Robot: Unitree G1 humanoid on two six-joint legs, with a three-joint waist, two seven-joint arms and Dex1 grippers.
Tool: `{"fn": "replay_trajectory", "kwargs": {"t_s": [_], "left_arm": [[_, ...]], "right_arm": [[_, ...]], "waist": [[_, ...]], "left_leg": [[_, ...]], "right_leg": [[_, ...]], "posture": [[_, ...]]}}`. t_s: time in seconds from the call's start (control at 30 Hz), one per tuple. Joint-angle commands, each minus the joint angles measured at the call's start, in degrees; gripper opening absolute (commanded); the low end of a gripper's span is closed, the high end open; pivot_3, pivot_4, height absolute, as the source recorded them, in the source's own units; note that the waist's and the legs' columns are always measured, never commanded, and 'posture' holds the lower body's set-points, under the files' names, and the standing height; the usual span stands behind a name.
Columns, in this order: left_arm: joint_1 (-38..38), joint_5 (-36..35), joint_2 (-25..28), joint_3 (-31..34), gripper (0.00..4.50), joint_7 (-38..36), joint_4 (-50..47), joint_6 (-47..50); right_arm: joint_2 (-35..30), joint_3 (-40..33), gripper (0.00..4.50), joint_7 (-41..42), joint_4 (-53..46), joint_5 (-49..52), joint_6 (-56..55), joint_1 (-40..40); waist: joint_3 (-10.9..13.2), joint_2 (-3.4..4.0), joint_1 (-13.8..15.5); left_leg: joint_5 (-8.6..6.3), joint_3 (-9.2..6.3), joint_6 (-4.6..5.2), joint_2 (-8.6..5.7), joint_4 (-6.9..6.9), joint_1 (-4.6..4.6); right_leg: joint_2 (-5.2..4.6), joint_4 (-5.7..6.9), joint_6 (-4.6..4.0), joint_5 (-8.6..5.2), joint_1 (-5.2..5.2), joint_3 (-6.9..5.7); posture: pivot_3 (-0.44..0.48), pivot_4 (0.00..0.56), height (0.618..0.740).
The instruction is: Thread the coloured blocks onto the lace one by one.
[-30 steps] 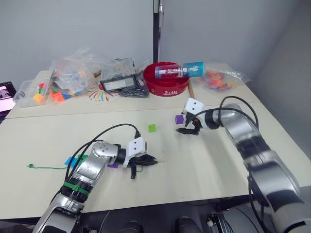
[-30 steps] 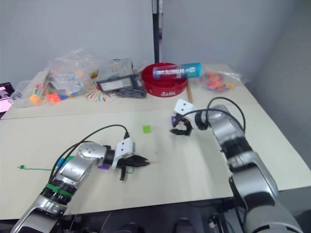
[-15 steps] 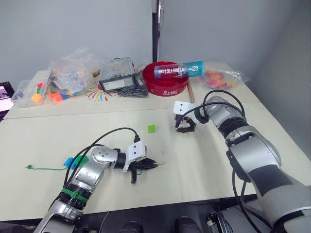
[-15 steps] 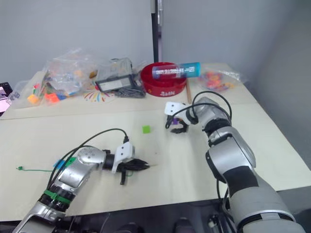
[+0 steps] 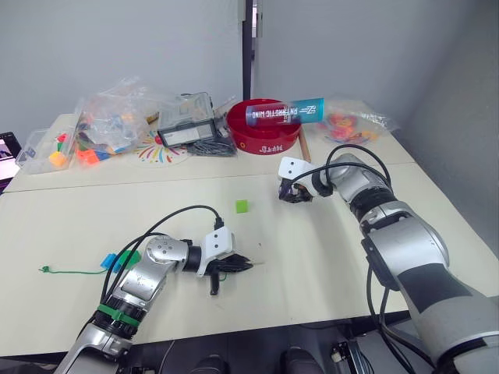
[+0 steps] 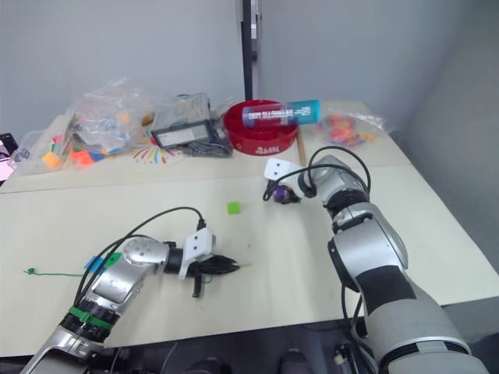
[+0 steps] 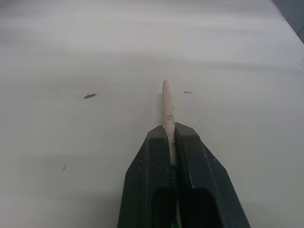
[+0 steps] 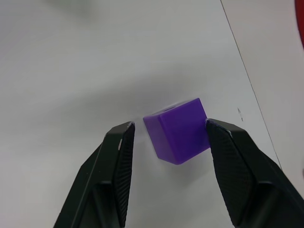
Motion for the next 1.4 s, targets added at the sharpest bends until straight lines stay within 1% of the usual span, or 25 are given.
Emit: {"fn": "replay_trajectory", "kwargs": {"t_s": [0.03,0.17,0.27,0.3,0.33,0.37,0.43,0.5,0.6,0.67,0.73,0.8,0.9,1.07,1.17,1.27,1.4], "left_arm": [[-0.13,-0.84,0.37,0.70,0.00,-0.29,-1.25,-0.03],[-0.61,-0.76,0.02,0.42,0.00,-0.52,-0.75,-0.07],[-1.00,-0.81,0.10,0.41,0.00,-1.10,-0.17,-0.36],[-1.18,-0.79,0.14,0.40,0.00,-1.33,0.15,-0.47],[-1.29,-0.76,0.16,0.37,0.00,-1.50,0.33,-0.52],[-1.35,-0.75,0.15,0.36,0.00,-1.61,0.43,-0.54],[-1.28,-0.76,0.14,0.36,0.00,-1.79,0.37,-0.54],[-1.16,-0.79,0.11,0.37,0.00,-1.86,0.27,-0.48],[-0.93,-0.87,-0.02,0.47,0.00,-1.59,0.02,-0.14],[-0.64,-0.94,0.03,0.53,0.00,-1.52,-0.24,0.01],[-0.48,-0.97,0.04,0.54,0.00,-1.46,-0.43,0.12],[-0.47,-1.01,0.05,0.54,0.00,-1.49,-0.37,0.16],[-0.63,-1.02,0.07,0.44,0.00,-1.67,-0.19,0.20],[-0.91,-0.98,0.06,0.34,0.00,-1.98,0.00,0.19],[-0.99,-0.93,0.05,0.26,0.00,-2.16,-0.06,0.26],[-1.02,-0.85,0.03,0.27,0.00,-2.21,-0.05,0.25],[-0.98,-0.97,0.34,0.52,0.00,-2.33,-0.38,0.56]], "right_arm": [[-0.36,-1.71,2.42,-0.65,-0.91,0.58,-1.18,-0.56],[-0.53,-2.16,2.42,-1.83,-1.12,0.25,-1.78,-0.60],[-1.34,-3.48,2.42,-1.11,-1.60,1.24,-2.32,-1.21],[-1.80,-4.03,2.65,-0.75,-1.92,1.69,-2.83,-1.48],[-2.11,-4.78,2.98,0.03,-2.24,2.38,-3.20,-1.68],[-2.30,-5.60,3.12,0.69,-2.61,3.14,-3.54,-1.83],[-2.23,-8.11,3.90,1.85,-3.62,5.63,-2.76,-1.91],[-2.12,-10.27,4.48,1.97,-4.73,7.70,-1.02,-1.54],[-1.20,-15.70,4.48,-5.37,-8.40,12.49,5.95,1.70],[-0.20,-19.61,4.48,-12.02,-13.11,15.84,10.85,5.47],[0.60,-22.30,4.48,-17.81,-19.42,17.68,14.43,9.85],[2.13,-24.24,4.48,-20.83,-28.33,19.85,18.42,15.35],[5.02,-24.98,4.48,-23.61,-43.12,22.52,25.18,23.29],[9.81,-22.72,4.48,-26.27,-59.63,24.98,32.85,31.84],[11.35,-20.91,4.48,-27.49,-63.30,24.65,34.48,34.87],[11.78,-20.78,4.48,-29.78,-63.62,24.43,34.61,35.52],[13.52,-21.72,4.48,-37.11,-58.60,23.21,28.57,33.74]], "waist": [[0.00,0.00,-0.03],[0.00,0.00,-0.04],[0.00,0.00,-0.04],[0.00,0.00,-0.03],[0.00,0.00,-0.03],[0.00,0.00,-0.03],[0.00,0.00,-0.13],[0.00,0.00,-0.32],[0.00,0.00,-0.35],[0.00,0.00,-0.22],[0.00,0.00,-0.04],[0.00,0.00,0.19],[0.00,0.01,0.14],[0.00,0.01,-0.05],[0.00,0.01,-0.04],[0.00,0.01,0.34],[0.00,0.01,0.62]], "left_leg": [[0.00,0.00,0.00,0.00,0.00,0.00],[0.00,0.00,0.00,0.00,0.00,0.00],[0.00,0.00,0.00,0.00,0.00,-0.01],[0.00,0.00,0.00,0.00,0.00,-0.01],[0.00,0.00,0.00,0.00,0.00,-0.01],[0.00,0.00,0.00,-0.01,0.00,-0.01],[0.00,0.00,0.00,-0.01,0.00,-0.02],[0.00,0.00,0.00,0.00,-0.02,-0.02],[0.00,-0.01,0.00,0.02,-0.03,-0.01],[0.00,-0.05,0.00,0.02,-0.02,-0.02],[0.00,-0.09,0.00,0.00,-0.02,-0.02],[0.00,-0.10,0.00,-0.04,-0.02,-0.05],[0.00,-0.07,0.00,-0.09,0.00,-0.10],[0.00,-0.04,0.01,-0.16,0.10,-0.13],[-0.03,-0.06,0.07,-0.15,0.09,-0.08],[-0.04,-0.06,0.07,-0.19,0.11,-0.07],[-0.02,-0.05,0.05,-0.22,0.13,-0.06]], "right_leg": [[0.00,0.00,0.00,0.00,0.00,0.00],[0.00,0.00,0.00,0.00,0.00,0.00],[0.00,0.00,0.00,0.00,0.00,0.00],[0.00,-0.01,0.00,0.00,0.00,0.00],[0.00,0.00,0.00,0.00,0.00,0.00],[-0.01,-0.01,0.00,0.00,-0.01,0.00],[-0.01,-0.03,0.00,0.00,0.00,0.00],[0.00,-0.02,0.00,0.00,0.00,0.00],[0.00,-0.01,0.00,0.00,-0.01,0.00],[-0.02,0.00,0.00,0.00,0.01,-0.02],[-0.06,0.00,0.00,0.00,0.03,-0.03],[-0.11,0.01,0.00,0.00,0.02,-0.03],[-0.19,0.06,0.01,0.01,-0.05,-0.01],[-0.20,0.36,0.02,0.01,-0.20,0.03],[-0.16,0.39,0.02,0.01,-0.17,0.03],[-0.18,0.40,0.02,0.01,-0.14,0.03],[-0.22,0.38,0.03,0.01,-0.13,0.03]], "posture": [[0.000,0.150,0.740],[0.000,0.150,0.740],[0.000,0.150,0.740],[0.000,0.150,0.740],[0.000,0.150,0.740],[0.000,0.150,0.740],[0.000,0.150,0.740],[0.000,0.150,0.740],[0.000,0.150,0.740],[0.000,0.150,0.740],[0.000,0.150,0.740],[0.000,0.150,0.740],[0.000,0.150,0.740],[0.000,0.150,0.740],[0.000,0.150,0.740],[0.000,0.150,0.740],[0.000,0.150,0.740]]}}
